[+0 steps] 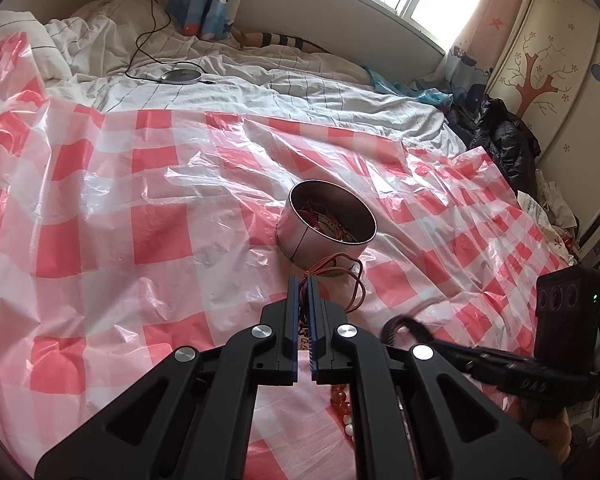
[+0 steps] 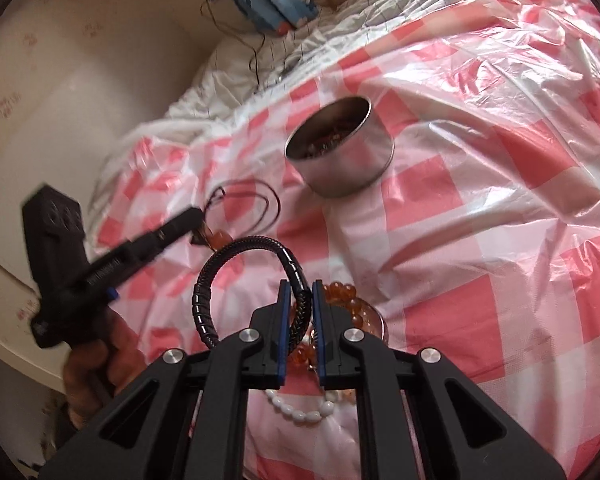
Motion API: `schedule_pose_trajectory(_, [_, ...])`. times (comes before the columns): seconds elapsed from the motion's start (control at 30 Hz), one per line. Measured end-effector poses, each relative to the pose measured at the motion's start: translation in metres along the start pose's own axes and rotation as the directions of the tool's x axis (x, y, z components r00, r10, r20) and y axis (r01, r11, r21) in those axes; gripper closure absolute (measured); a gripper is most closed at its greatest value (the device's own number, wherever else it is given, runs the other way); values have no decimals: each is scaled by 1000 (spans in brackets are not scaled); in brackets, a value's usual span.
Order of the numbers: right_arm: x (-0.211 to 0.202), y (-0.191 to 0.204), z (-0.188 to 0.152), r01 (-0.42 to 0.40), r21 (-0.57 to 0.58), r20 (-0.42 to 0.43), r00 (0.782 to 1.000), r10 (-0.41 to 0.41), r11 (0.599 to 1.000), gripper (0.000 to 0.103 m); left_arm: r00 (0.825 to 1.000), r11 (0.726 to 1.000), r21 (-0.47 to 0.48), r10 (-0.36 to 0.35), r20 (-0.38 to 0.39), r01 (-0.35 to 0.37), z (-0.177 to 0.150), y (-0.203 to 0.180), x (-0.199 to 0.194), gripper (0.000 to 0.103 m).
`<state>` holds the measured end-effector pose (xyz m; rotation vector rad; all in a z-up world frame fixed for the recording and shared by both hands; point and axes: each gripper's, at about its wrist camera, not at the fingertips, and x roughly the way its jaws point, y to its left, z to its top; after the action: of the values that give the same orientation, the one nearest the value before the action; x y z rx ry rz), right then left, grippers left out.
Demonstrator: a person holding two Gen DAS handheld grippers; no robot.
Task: Organize jewelry
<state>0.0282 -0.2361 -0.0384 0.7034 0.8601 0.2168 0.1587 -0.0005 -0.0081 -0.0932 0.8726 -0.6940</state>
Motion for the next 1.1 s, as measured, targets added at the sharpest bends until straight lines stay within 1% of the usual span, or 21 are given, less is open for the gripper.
schedule_pose_trajectory(0.03, [-5, -3, 2, -27, 18, 21, 999, 27, 999, 92, 1000, 1000, 2, 1, -1, -1, 0, -1, 1, 99])
schedule_pose_trajectory(0.17, [-17, -15, 7, -95, 83, 68, 994, 90, 992, 92, 1000, 1000, 10, 6, -6, -6, 0, -4, 4, 99])
schedule_pose_trajectory(0.27, [-21, -19, 9, -123, 106, 89, 990, 114, 987, 92, 1000, 1000, 15, 11, -9, -11, 0, -7, 6, 99])
schedule_pose_trajectory(0.37, [-25, -21, 10, -129, 112, 104, 988, 118, 985, 92, 1000, 1000, 14, 11, -7, -11, 0, -7, 6, 99])
schedule_pose_trajectory(0.6, [-32, -33, 9, -186, 163, 142, 976, 164, 969, 92, 1000, 1000, 23, 4, 0, -4, 3, -15, 8, 99])
schedule_pose_trajectory(0.87, [-29, -40, 16, -197, 197, 166, 972, 166, 960, 92, 1000, 999, 32, -6, 11, 6, 12, -24, 13, 99])
schedule_pose_trajectory(0.97, [-31, -43, 17, -209, 207, 193, 966, 169, 956, 92, 1000, 1000, 14, -25, 16, 24, 21, -25, 20, 99])
schedule_pose_trajectory(1.1, [-34, -49, 18, -231, 228, 217, 959, 182, 946, 92, 998, 997, -46, -65, 18, 66, 37, -21, 34, 99])
